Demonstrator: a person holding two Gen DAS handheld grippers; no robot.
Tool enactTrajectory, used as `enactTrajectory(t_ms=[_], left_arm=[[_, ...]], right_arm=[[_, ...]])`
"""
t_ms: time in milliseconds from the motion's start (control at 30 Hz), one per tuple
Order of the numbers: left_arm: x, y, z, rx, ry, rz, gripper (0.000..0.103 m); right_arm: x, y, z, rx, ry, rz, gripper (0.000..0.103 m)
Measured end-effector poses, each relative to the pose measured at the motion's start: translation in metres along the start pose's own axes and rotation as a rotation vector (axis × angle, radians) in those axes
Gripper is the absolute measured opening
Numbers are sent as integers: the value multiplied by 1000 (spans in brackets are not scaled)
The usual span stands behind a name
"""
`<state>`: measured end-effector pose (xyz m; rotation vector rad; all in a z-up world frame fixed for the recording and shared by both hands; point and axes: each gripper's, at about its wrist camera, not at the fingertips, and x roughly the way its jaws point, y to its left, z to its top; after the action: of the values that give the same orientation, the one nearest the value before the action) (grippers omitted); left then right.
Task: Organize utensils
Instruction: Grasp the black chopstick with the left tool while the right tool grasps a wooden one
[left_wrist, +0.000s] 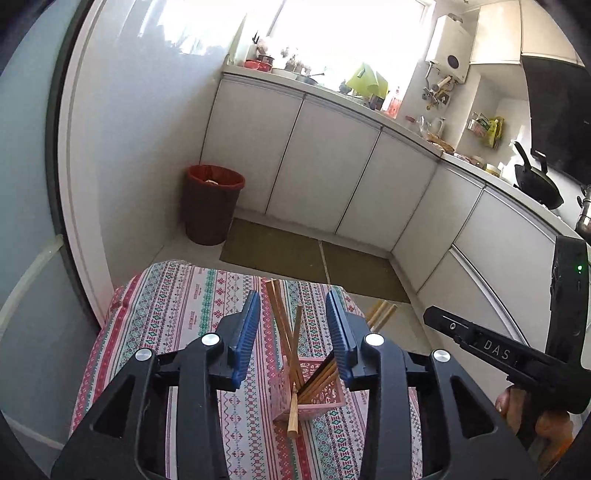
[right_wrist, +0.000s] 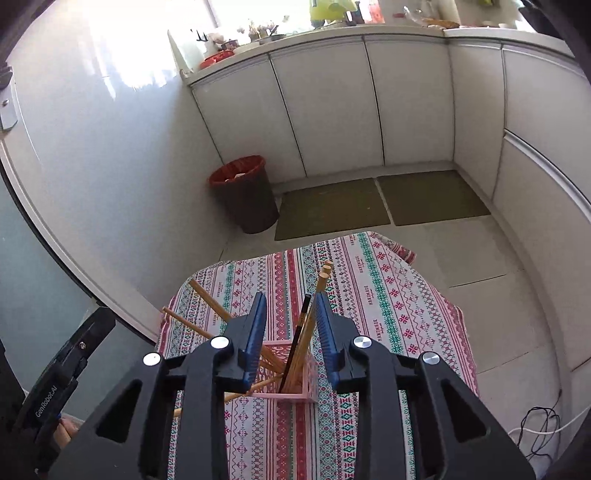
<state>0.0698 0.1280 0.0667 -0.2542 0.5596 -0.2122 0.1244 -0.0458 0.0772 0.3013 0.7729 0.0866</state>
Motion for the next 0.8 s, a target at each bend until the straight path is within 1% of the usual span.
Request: enactTrajectory(t_ms=[133,200,233,267,300,333,367,467,533,633,667,800], left_arm=[[-6,-8,-4,31,2,9,40],[-9,-14,-6,48,4,17,46],[-10,-17,-8,58,5,22,50],[-11,-19,-10,67,8,26,57],[-13,-21,-14,75,11,33,61],[-14,-23,-17,78,12,40,70],[-15,-23,-20,79,12,45,76],[-17,-25,-33,92,34,48,78],[-16,-27,-42,102,55,50,80],[-15,-30,-52,118,80,53,87],[-15,-31,-55,123,86,54,88],[-17,-36,-67,150,109,54,93]], right_arm=[[-12,-1,-8,-23,-15,-17,32],[-18,-2,-12,-32,-19,-30,32],[-21,-3,-15,-35,-16,-35,32],[-23,-4,-18,-37,-12,-38,34],[-26,-5,-21,-37,-8,-40,37],[-28,-6,-24,-36,-6,-43,49],[-32,-8,-27,-36,-9,-44,59],[-43,-11,-40,-54,-37,-75,71],[-48,-13,-49,-69,-49,-104,76],[-51,-18,-60,-85,-42,-129,79],[-52,-21,-63,-86,-40,-138,81],[-55,-38,-77,-39,-47,-182,88]])
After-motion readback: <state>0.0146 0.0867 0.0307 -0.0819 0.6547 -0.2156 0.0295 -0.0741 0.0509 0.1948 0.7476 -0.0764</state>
